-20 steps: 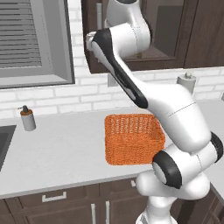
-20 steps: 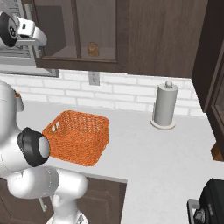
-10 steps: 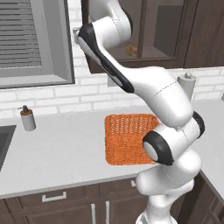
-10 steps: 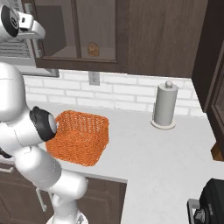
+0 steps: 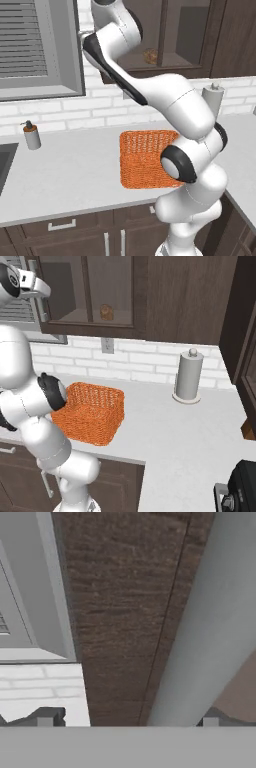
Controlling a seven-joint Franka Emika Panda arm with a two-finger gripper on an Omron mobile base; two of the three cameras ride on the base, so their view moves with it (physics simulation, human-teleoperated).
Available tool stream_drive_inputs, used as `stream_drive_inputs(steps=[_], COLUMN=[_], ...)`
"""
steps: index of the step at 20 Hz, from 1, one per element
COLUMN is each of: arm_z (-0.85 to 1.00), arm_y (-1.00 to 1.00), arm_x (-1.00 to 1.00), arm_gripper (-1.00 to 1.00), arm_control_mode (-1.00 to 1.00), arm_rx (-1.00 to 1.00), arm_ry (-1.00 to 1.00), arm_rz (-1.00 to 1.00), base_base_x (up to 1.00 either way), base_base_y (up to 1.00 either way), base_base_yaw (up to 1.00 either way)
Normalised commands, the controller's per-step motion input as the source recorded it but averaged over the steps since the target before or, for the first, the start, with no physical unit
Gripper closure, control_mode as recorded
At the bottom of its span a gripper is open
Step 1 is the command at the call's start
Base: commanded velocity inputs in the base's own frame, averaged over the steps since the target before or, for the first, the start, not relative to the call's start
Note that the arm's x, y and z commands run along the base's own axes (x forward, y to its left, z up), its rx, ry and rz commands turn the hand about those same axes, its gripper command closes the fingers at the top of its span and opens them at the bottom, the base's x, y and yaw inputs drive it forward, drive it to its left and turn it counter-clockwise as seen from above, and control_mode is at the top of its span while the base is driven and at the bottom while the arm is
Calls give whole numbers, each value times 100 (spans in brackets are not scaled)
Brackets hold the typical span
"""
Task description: Open the cabinet, pick up the bread from the cabinet and place it in the basket. Then move the basket to the dining counter.
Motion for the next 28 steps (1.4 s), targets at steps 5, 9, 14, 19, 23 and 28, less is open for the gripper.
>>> stream_drive_inputs(steps=[5,9,14,19,23,28], arm_z=[-12,-11,-1,-12,0,0], arm_y=[-33,-36,-34,-36,0,0], arm_x=[32,44,59,70,41,33], arm_gripper=[-100,-100,-100,100,100,100], arm_control_mode=[-100,-100,-100,-100,-100,-100], arm_rx=[0,0,3,5,0,0], arm_ry=[-18,-10,-1,-4,0,-1], arm_rz=[0,0,7,17,11,8], base_base_x=[0,0,0,0,0,0], base_base_y=[0,0,0,0,0,0], base_base_yaw=[0,0,0,0,0,0])
